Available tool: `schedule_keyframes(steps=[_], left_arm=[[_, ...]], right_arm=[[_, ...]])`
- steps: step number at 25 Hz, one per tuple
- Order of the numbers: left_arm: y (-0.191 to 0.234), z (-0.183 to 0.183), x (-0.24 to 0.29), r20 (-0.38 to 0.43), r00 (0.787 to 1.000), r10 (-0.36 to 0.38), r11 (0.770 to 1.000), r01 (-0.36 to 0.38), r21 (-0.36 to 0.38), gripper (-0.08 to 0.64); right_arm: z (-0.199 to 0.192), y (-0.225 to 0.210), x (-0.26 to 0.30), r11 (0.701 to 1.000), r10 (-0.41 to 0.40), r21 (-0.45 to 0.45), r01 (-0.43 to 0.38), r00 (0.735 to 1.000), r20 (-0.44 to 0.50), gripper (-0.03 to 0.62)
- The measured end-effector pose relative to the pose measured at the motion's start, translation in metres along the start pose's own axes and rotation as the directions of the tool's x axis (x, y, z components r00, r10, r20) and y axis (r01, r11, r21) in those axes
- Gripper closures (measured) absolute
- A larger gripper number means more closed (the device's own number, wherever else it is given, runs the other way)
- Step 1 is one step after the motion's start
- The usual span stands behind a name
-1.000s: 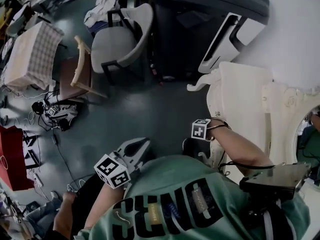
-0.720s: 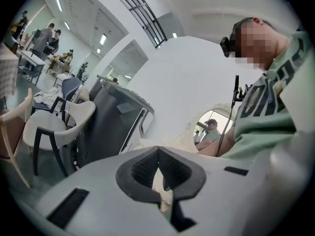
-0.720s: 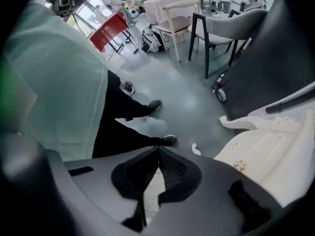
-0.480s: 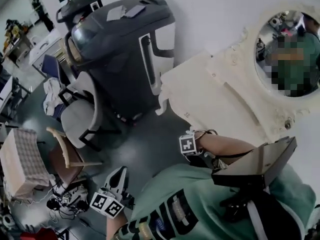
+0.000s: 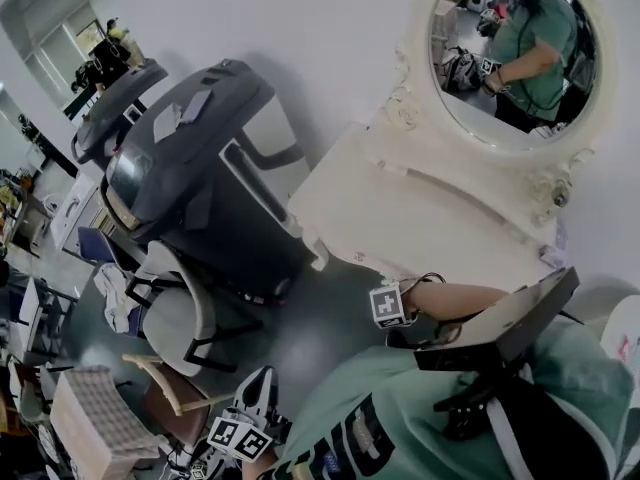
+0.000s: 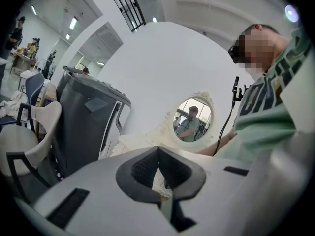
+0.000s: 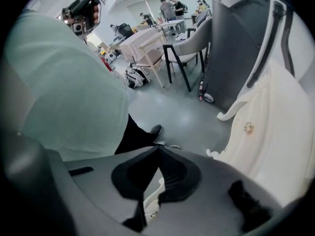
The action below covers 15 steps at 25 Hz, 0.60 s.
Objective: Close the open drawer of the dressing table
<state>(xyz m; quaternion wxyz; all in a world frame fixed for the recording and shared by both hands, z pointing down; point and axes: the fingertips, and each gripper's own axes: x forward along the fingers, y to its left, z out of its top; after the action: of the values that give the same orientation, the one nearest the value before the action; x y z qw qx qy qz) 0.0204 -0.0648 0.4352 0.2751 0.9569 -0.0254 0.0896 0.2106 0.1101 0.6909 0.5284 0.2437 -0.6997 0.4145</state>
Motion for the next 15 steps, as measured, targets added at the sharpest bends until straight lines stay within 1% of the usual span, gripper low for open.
schedule_keyframes(steps=[3,5,7,8,10,13,15], left_arm=[[-0.011,0.012,0.036,-0.018,1.0,-0.015,0.999,0.015,0.035,0.551],[-0.02,0.025,0.062,-0.015,1.0,-0.019,0.998,0.02,0.056,0.551],[-0.029,0.036,0.087,-0.016,1.0,-0.026,0.997,0.027,0.077,0.551],[-0.032,0.041,0.1,-0.017,0.999,-0.031,0.996,0.032,0.082,0.551],[-0.039,0.047,0.13,-0.018,0.999,-0.046,0.995,0.047,0.086,0.551],[-0.06,0.054,0.182,-0.03,0.996,-0.086,0.991,0.089,0.1,0.551],[-0.078,0.057,0.218,-0.048,0.991,-0.127,0.985,0.132,0.114,0.551]], right_arm=[[-0.012,-0.021,-0.021,0.999,-0.01,0.053,0.005,0.996,0.087,0.58],[-0.021,-0.036,-0.041,0.996,-0.022,0.083,0.009,0.987,0.161,0.581],[-0.027,-0.053,-0.066,0.992,-0.037,0.127,0.004,0.965,0.26,0.581],[-0.031,-0.061,-0.08,0.988,-0.046,0.157,-0.004,0.948,0.315,0.581],[-0.041,-0.081,-0.111,0.974,-0.073,0.225,-0.028,0.9,0.43,0.581],[-0.066,-0.107,-0.156,0.948,-0.123,0.309,-0.079,0.802,0.584,0.581],[-0.09,-0.122,-0.184,0.929,-0.167,0.356,-0.105,0.738,0.653,0.581]])
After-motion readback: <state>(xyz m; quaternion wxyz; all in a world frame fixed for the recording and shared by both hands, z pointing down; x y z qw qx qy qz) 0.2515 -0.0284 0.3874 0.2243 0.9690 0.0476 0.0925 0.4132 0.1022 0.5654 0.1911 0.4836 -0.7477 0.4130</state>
